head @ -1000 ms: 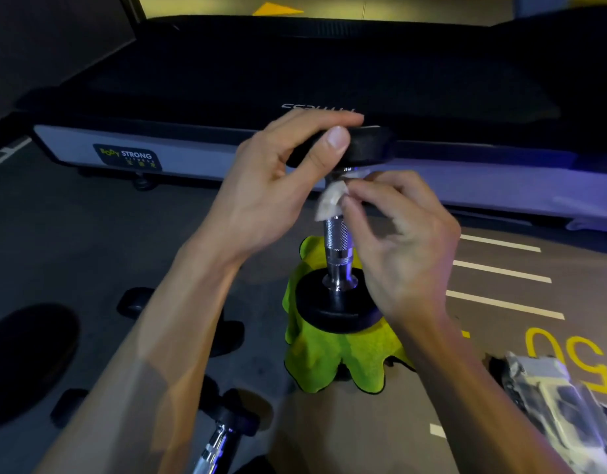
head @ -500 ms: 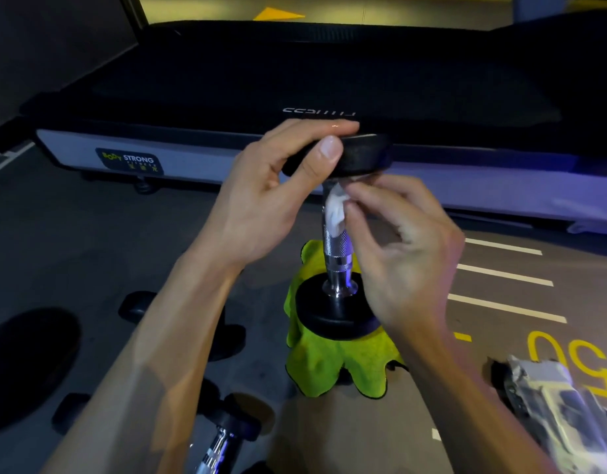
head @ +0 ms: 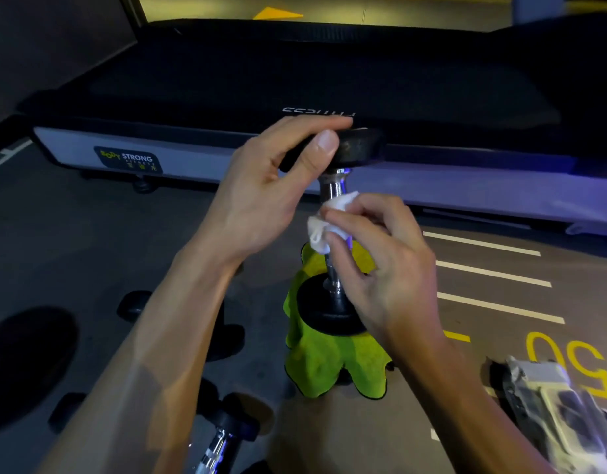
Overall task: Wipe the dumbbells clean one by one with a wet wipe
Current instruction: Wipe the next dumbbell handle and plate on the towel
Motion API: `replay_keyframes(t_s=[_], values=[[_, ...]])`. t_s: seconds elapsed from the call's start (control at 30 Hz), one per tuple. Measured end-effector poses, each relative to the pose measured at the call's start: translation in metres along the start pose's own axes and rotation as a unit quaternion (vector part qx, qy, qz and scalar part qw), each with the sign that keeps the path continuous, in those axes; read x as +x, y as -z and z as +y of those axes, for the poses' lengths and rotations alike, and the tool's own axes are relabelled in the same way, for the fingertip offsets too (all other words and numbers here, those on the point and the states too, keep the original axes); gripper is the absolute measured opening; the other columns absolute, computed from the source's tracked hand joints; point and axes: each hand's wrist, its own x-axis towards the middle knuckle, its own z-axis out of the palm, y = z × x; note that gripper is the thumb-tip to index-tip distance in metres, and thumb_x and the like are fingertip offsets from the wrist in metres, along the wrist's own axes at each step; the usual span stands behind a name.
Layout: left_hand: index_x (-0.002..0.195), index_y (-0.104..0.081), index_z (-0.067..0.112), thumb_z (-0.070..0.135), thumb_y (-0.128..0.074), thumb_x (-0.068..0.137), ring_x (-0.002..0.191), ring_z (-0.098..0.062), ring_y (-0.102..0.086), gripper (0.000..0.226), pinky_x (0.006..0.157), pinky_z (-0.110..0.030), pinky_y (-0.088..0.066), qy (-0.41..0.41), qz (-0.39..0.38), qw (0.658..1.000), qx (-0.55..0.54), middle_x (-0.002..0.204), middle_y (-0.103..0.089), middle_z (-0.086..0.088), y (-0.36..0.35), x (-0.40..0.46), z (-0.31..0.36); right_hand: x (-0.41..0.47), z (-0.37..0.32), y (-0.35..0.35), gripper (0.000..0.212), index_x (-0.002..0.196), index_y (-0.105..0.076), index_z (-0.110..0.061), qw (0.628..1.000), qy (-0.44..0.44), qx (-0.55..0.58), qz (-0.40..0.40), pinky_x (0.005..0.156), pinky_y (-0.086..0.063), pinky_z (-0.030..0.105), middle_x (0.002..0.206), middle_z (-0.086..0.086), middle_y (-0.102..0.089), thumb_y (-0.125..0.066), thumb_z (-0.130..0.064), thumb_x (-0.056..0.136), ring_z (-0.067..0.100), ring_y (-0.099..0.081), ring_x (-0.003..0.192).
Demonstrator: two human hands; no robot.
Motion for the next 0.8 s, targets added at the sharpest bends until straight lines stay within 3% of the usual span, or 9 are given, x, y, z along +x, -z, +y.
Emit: replay_keyframes(t_s=[0.1,0.23,0.43,0.53,0.63,0.7,0.8], values=[[0.136,-0.067,0.023,0.03,-0.05,0.111,0.127,-0.005,-0.063,0.03,0.107,-0.024,-0.046,0.008,0.008,1.0,-0.004,0.131,-0.069,0.008,0.001,0.0,-0.002,-0.004,0.0,-0.002,0.028,0.125,-0.074,-0.007,1.0,-0.001,-0.008,-0.014,0.091,-0.053,0.039,0.122,0.009,-0.063,-0.071,-0.003,0.097,0.029,-0.064,0.107],[0.138,-0.065,0.02,0.029,-0.049,0.112,0.129,-0.01,-0.062,0.032,0.11,-0.032,-0.049,-0.004,0.002,1.0,-0.003,0.134,-0.068,0.004,0.002,-0.003,-0.004,0.005,-0.003,-0.006,0.036,0.138,-0.064,-0.001,0.999,0.011,-0.032,-0.023,0.104,-0.05,0.031,0.142,0.012,-0.057,-0.062,-0.007,0.102,0.025,-0.06,0.128],[0.137,-0.067,0.017,0.027,-0.051,0.112,0.129,-0.01,-0.063,0.032,0.109,-0.029,-0.047,-0.008,0.012,1.0,-0.002,0.133,-0.069,0.002,0.001,-0.003,-0.006,-0.012,0.002,0.001,0.033,0.13,-0.071,-0.004,0.998,-0.045,0.037,0.009,0.105,-0.041,0.012,0.132,0.003,-0.065,-0.071,-0.002,0.097,-0.008,-0.055,0.123],[0.138,-0.067,0.016,0.026,-0.05,0.112,0.128,-0.011,-0.063,0.032,0.108,-0.027,-0.046,-0.006,0.011,1.0,-0.006,0.132,-0.069,0.001,0.002,-0.003,-0.008,-0.022,0.007,0.006,0.032,0.127,-0.075,-0.011,0.994,-0.099,0.052,-0.008,0.104,-0.051,0.018,0.129,-0.007,-0.072,-0.074,-0.007,0.095,-0.004,-0.065,0.119],[0.137,-0.066,0.018,0.027,-0.05,0.112,0.127,-0.009,-0.063,0.031,0.107,-0.025,-0.045,-0.008,0.012,1.0,-0.006,0.13,-0.068,0.003,0.003,-0.004,-0.007,-0.007,-0.001,0.009,0.038,0.131,-0.071,-0.02,0.974,-0.164,0.156,-0.01,0.101,-0.054,0.019,0.124,-0.017,-0.072,-0.074,-0.006,0.095,-0.006,-0.069,0.114],[0.137,-0.066,0.02,0.028,-0.05,0.112,0.128,-0.007,-0.062,0.031,0.107,-0.024,-0.045,-0.011,0.006,1.0,-0.002,0.131,-0.067,0.006,0.002,-0.004,-0.005,0.012,-0.007,0.009,0.031,0.123,-0.068,-0.019,0.959,-0.18,0.217,0.012,0.101,-0.056,0.023,0.117,-0.015,-0.074,-0.074,-0.005,0.096,-0.003,-0.07,0.113],[0.138,-0.065,0.021,0.028,-0.05,0.112,0.129,-0.006,-0.061,0.031,0.108,-0.023,-0.045,-0.013,0.001,1.0,-0.002,0.13,-0.066,0.01,0.001,-0.005,-0.002,0.017,-0.008,0.005,0.016,0.108,-0.07,-0.013,0.964,-0.164,0.208,0.028,0.099,-0.058,0.03,0.105,-0.012,-0.075,-0.072,-0.003,0.097,0.004,-0.074,0.107]])
